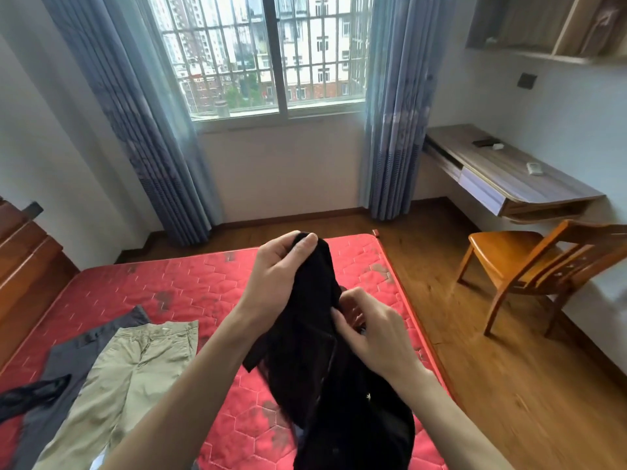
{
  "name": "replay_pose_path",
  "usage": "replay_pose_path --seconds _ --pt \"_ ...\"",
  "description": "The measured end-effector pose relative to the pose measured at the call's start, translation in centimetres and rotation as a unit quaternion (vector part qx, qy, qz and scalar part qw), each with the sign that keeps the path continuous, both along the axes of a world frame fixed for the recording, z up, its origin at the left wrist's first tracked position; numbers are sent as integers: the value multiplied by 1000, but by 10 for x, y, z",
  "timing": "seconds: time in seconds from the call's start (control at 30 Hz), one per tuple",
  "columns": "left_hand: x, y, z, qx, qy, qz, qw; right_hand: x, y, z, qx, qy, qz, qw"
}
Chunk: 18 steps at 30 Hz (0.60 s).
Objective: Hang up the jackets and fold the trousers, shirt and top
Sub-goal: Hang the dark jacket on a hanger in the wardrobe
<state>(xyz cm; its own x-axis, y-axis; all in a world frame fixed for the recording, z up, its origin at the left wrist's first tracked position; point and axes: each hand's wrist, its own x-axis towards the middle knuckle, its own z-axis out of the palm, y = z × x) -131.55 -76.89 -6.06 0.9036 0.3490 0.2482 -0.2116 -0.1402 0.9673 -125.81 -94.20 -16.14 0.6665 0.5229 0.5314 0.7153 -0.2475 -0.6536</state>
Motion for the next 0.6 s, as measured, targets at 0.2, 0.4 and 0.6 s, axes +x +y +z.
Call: replay_pose_path --seconds 0.2,0.4,0.6 --pt "-9 10 5 -34 0 2 999 -14 9 -29 -117 -25 -68 991" --pt "-31 32 5 -60 62 -21 996 1 0 -26 -31 119 -97 988" --pt "-45 70 2 77 173 -47 981 35 -14 33 40 115 -129 984"
